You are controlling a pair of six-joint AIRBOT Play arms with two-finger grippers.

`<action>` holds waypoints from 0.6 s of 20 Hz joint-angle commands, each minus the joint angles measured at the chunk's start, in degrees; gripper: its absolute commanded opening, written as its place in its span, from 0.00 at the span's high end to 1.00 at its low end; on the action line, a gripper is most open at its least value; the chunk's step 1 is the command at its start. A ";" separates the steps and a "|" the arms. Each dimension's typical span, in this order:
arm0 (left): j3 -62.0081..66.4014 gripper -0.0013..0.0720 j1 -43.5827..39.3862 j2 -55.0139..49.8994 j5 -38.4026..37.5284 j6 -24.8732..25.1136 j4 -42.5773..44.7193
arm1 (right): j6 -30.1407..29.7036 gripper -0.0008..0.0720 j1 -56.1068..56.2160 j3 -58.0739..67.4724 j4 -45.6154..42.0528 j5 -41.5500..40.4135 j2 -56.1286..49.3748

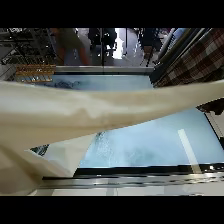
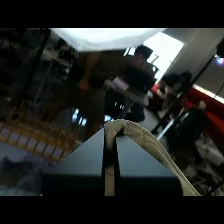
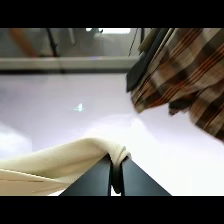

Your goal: Fold the clothes and pants, and hang the long-sleeved shirts on hangers.

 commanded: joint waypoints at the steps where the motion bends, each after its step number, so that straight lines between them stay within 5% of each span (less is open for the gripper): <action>1: -4.81 0.96 -12.87 -0.09 -4.48 -0.20 24.92 | -0.55 0.96 -0.07 -9.55 2.95 9.16 0.15; 6: -23.37 0.96 -20.39 -0.22 3.98 2.47 27.82 | -1.97 0.96 0.02 -29.11 0.74 6.78 0.09; 12: -34.51 0.96 -33.42 -10.25 29.40 3.28 27.56 | -0.13 0.96 13.81 -53.20 -5.01 -27.63 -8.15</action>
